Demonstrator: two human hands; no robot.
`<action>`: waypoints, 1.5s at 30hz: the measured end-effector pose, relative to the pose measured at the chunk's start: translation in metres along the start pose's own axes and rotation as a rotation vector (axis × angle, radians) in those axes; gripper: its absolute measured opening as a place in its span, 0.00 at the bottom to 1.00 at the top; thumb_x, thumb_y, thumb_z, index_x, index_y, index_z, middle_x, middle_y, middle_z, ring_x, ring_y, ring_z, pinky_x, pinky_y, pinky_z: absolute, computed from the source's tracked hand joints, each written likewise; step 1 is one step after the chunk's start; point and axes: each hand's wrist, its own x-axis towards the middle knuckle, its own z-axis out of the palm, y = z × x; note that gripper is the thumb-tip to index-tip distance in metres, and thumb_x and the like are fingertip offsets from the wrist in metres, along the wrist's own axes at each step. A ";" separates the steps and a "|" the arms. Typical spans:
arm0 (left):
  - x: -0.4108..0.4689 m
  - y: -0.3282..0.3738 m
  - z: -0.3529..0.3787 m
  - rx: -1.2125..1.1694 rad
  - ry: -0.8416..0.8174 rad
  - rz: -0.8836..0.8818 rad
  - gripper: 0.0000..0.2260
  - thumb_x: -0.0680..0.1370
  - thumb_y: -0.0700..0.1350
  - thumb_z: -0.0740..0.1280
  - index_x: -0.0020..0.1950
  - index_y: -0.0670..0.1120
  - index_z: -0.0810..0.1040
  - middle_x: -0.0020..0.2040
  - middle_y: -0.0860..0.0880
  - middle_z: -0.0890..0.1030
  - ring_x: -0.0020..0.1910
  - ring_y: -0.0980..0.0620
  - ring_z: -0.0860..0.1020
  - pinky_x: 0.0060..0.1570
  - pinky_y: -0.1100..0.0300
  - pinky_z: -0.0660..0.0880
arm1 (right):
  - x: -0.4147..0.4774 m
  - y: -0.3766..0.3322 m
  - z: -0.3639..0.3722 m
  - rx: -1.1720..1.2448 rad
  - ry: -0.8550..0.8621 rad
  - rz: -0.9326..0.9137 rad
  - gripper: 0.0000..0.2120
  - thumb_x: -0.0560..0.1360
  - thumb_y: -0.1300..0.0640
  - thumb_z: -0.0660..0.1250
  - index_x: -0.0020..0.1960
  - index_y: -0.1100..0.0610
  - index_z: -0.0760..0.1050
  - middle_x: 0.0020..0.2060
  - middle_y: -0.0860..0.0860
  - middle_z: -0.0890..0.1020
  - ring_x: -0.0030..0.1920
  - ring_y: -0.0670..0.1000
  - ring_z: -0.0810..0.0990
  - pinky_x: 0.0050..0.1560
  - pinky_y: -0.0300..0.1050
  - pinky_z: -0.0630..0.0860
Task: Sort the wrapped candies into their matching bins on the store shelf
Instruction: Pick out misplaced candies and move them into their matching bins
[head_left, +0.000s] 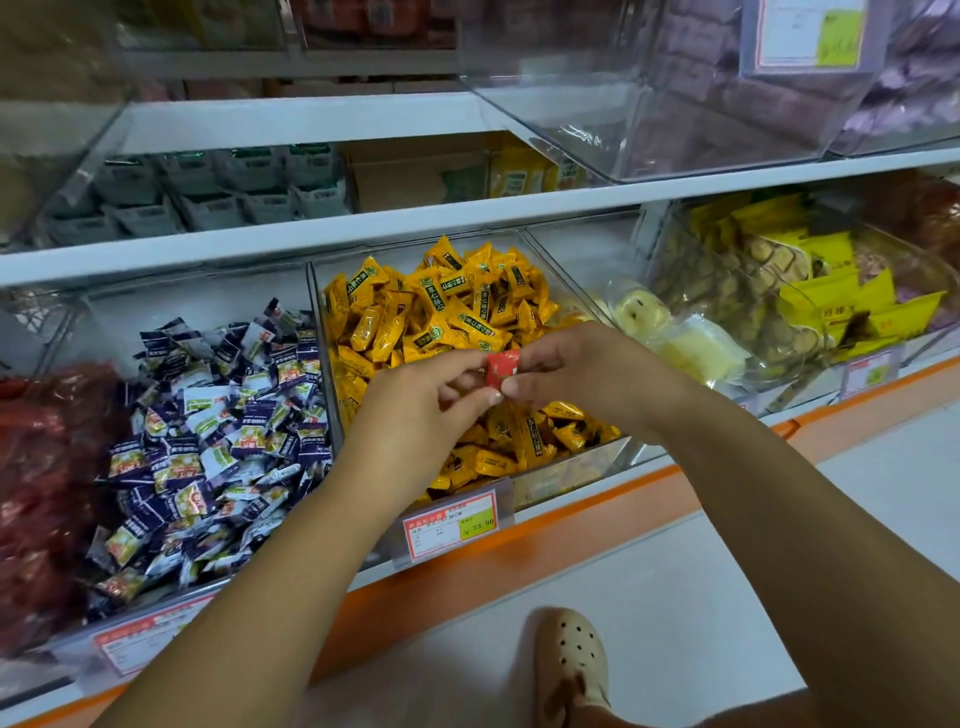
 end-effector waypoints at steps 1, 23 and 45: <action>0.000 0.001 -0.003 -0.004 0.029 0.009 0.11 0.75 0.45 0.71 0.55 0.59 0.81 0.37 0.64 0.79 0.39 0.62 0.77 0.39 0.69 0.73 | 0.000 0.000 -0.002 0.050 -0.011 0.017 0.08 0.74 0.56 0.71 0.52 0.55 0.83 0.42 0.52 0.86 0.46 0.52 0.84 0.53 0.43 0.79; -0.001 -0.027 -0.038 -0.253 0.279 -0.207 0.03 0.80 0.49 0.63 0.51 0.58 0.74 0.52 0.56 0.81 0.53 0.55 0.78 0.49 0.51 0.75 | 0.030 0.001 0.109 -0.188 0.255 -0.070 0.30 0.83 0.48 0.52 0.78 0.45 0.38 0.76 0.53 0.33 0.77 0.61 0.41 0.75 0.58 0.51; -0.004 -0.026 -0.063 -0.405 0.318 -0.281 0.05 0.80 0.41 0.63 0.53 0.49 0.76 0.45 0.53 0.84 0.43 0.59 0.82 0.35 0.69 0.75 | 0.050 0.013 0.053 0.059 0.270 -0.093 0.21 0.80 0.62 0.61 0.71 0.49 0.68 0.56 0.52 0.79 0.32 0.37 0.74 0.31 0.29 0.69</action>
